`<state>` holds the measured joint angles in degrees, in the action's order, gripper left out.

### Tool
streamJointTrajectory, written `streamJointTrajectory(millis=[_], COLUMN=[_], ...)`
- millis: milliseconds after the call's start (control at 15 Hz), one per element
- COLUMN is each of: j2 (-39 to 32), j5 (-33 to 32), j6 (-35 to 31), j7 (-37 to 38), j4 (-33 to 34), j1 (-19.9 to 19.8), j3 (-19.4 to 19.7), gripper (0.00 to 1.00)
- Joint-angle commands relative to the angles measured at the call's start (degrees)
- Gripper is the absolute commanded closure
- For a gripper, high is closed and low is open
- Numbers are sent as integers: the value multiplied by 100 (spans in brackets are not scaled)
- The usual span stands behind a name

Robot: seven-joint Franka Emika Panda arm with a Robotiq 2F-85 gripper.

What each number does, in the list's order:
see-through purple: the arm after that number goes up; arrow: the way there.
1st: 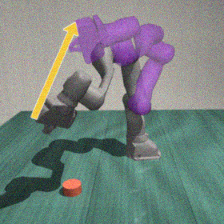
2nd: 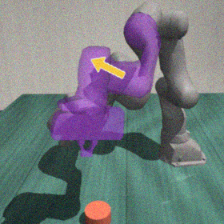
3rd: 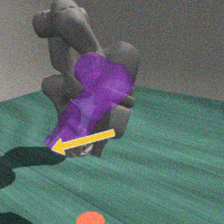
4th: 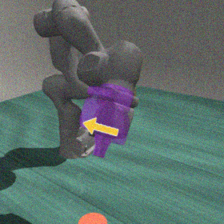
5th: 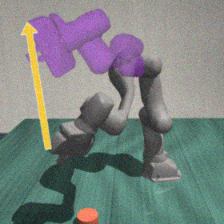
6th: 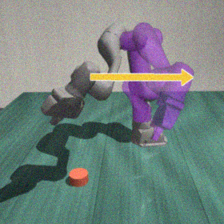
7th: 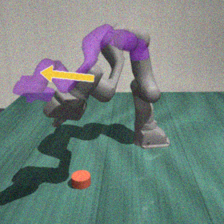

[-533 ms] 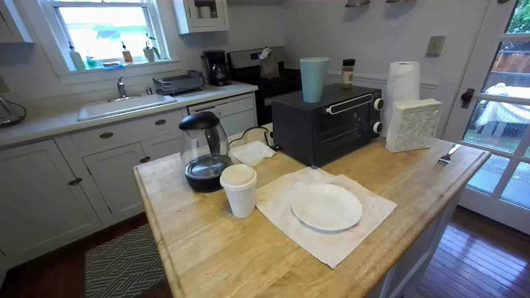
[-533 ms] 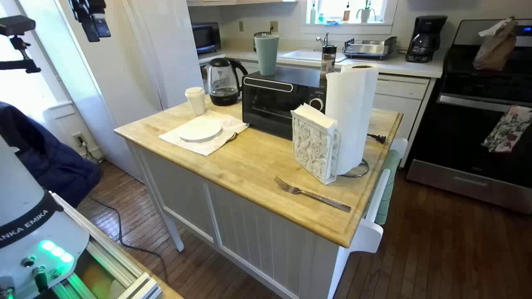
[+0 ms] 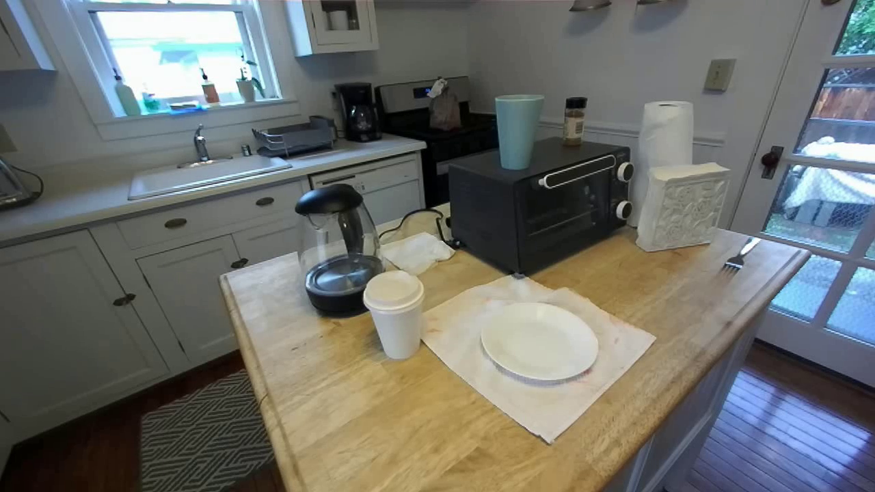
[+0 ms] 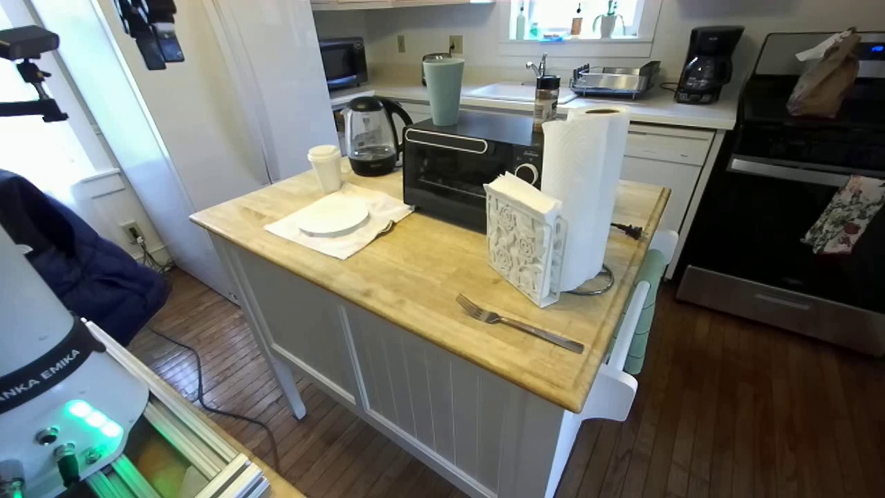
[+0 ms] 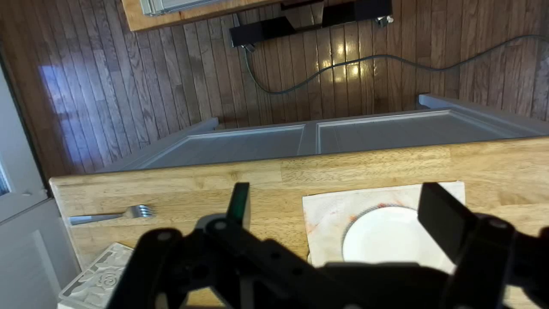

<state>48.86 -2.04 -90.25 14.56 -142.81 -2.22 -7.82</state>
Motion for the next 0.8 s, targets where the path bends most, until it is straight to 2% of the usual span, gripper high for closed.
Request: streamJointTrajectory(millis=[0, 400, 733], j2=[-699, -2169, -3071], j5=[82, -28, -31], j6=[-104, -1040, -1707], j7=[39, 245, 235], j4=[135, 358, 626], j1=[-13, 28, 136], j3=[55, -46, -6], gripper=[0, 0, 0])
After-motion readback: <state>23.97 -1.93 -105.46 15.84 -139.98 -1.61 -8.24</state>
